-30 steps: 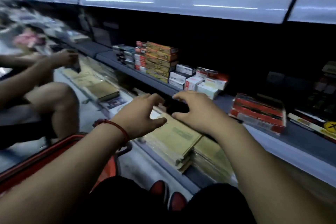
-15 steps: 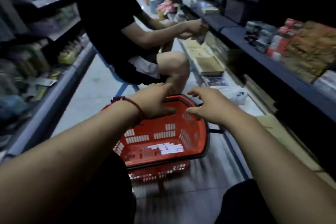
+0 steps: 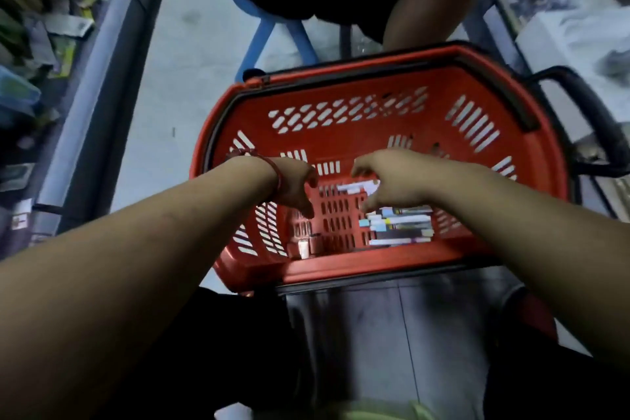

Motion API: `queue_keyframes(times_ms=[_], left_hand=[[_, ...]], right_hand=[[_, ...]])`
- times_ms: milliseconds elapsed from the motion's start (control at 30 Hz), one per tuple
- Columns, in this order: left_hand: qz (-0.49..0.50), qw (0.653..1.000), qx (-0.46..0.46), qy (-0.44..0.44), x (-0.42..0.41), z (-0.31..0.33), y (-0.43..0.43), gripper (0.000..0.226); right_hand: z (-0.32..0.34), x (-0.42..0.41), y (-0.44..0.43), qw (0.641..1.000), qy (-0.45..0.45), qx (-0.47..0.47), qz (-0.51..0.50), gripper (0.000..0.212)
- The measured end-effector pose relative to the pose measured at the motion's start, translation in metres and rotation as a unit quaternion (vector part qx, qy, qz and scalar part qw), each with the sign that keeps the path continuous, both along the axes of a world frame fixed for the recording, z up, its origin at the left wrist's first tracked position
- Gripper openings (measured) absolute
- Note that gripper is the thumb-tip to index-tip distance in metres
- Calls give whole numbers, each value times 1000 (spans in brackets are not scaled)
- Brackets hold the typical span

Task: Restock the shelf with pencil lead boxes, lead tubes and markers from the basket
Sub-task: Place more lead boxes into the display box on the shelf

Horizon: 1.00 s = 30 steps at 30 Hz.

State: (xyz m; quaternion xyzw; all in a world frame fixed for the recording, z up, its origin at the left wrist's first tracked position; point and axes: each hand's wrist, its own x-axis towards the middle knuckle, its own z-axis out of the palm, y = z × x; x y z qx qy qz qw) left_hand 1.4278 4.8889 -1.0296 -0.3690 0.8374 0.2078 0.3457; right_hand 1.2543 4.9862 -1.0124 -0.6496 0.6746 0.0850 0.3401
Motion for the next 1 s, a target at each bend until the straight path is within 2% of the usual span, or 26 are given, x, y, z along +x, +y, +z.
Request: queue_keyframes(times_ms=[200, 333, 433, 533, 633, 733, 833, 1000], left_hand=[[-7, 993, 91, -78, -2, -99, -12, 80], [-37, 977, 147, -148, 17, -149, -4, 66], [-3, 980, 164, -114, 29, -162, 4, 62], [59, 987, 142, -49, 39, -168, 19, 62], [92, 988, 126, -20, 48, -182, 30, 82], [122, 983, 139, -10, 52, -189, 35, 94], [125, 980, 155, 6, 53, -195, 35, 94], [168, 968, 183, 25, 43, -195, 38, 80]], right_hand=[[-88, 23, -46, 977, -3, 200, 81, 89], [-135, 42, -53, 954, -42, 292, 61, 85], [-160, 58, -40, 936, -70, 346, 15, 83], [-175, 66, -23, 938, -121, 317, -71, 82], [-183, 67, -2, 947, -147, 253, -134, 78], [-188, 68, 11, 933, -177, 246, -191, 70], [-190, 70, 12, 923, -202, 249, -213, 60], [-199, 69, 13, 920, -207, 240, -231, 43]])
